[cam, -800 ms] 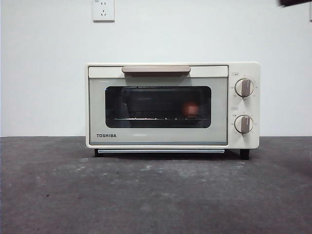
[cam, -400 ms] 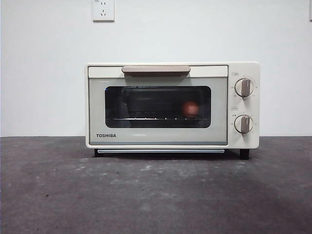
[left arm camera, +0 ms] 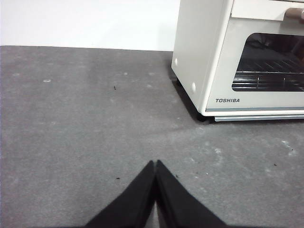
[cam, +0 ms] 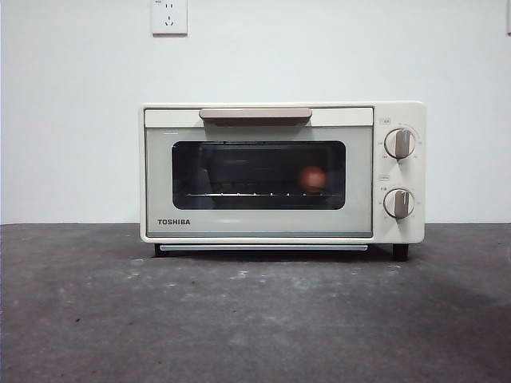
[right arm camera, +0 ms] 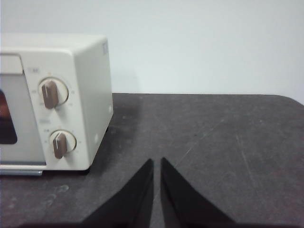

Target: Eggoven

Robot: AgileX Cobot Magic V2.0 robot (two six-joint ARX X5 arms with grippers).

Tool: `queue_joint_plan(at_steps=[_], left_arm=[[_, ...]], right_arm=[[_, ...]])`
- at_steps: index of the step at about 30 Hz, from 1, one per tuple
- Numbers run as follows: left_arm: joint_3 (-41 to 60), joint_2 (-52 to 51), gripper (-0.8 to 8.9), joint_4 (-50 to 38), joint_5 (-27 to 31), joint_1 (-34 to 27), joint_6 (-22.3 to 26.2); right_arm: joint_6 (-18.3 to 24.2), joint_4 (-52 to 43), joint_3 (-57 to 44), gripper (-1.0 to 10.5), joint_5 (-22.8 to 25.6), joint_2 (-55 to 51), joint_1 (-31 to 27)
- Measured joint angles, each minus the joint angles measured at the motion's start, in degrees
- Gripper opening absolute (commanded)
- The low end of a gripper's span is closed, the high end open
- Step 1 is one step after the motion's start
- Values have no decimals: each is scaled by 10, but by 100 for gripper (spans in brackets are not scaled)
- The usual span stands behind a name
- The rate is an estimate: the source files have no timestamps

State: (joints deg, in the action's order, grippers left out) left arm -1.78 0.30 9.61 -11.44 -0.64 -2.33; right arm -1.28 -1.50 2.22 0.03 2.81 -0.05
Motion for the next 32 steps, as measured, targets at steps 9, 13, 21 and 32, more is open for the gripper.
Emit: queue_joint_plan(at_steps=[9, 13, 21, 32], left_arm=[[0, 0, 7, 0, 0, 0, 0], [0, 0, 7, 0, 0, 0, 0], [0, 0, 8, 0, 0, 0, 0], [0, 0, 8, 0, 0, 0, 0]], right_arm=[[0, 108, -13, 4, 0, -25, 0], [-10, 114, -13, 4, -3, -25, 0], [-22, 111, -13, 4, 0, -25, 0], [-22, 111, -13, 4, 0, -25, 0]])
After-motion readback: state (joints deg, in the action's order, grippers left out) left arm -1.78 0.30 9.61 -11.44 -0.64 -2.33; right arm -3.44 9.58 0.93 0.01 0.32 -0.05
